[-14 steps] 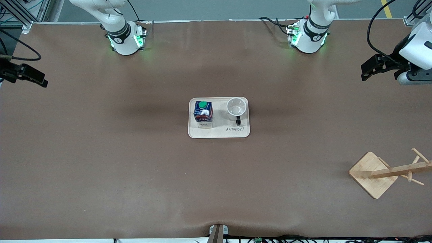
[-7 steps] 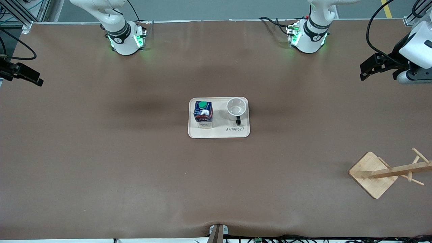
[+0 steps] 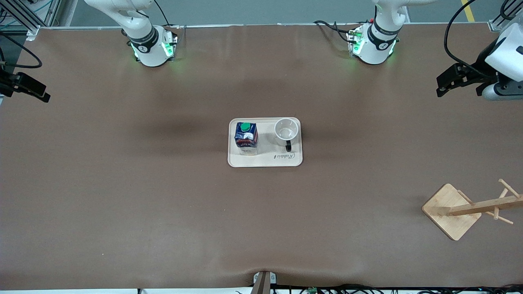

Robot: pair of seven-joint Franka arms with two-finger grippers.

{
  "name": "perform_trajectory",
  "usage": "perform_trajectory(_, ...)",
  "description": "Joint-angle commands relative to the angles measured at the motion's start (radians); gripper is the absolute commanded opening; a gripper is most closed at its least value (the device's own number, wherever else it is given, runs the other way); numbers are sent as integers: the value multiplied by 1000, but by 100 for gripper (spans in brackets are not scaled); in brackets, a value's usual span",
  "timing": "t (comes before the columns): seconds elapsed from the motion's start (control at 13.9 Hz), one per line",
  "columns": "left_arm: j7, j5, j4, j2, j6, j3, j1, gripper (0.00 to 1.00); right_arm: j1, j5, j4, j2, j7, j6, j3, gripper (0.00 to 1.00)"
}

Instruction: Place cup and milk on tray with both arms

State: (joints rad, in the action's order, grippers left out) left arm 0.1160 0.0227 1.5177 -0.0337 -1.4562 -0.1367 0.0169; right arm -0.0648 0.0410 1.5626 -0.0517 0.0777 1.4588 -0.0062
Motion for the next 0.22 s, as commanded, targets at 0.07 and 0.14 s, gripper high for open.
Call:
perform_trajectory(0.07,-9,-21,-5,-11,14,3,5,100,-13,-6,19,-20,-29,-6,5,100)
perform_trajectory(0.14,-9,-20,-5,-11,14,3,5,100,-13,-6,20,-20,-29,-6,5,100)
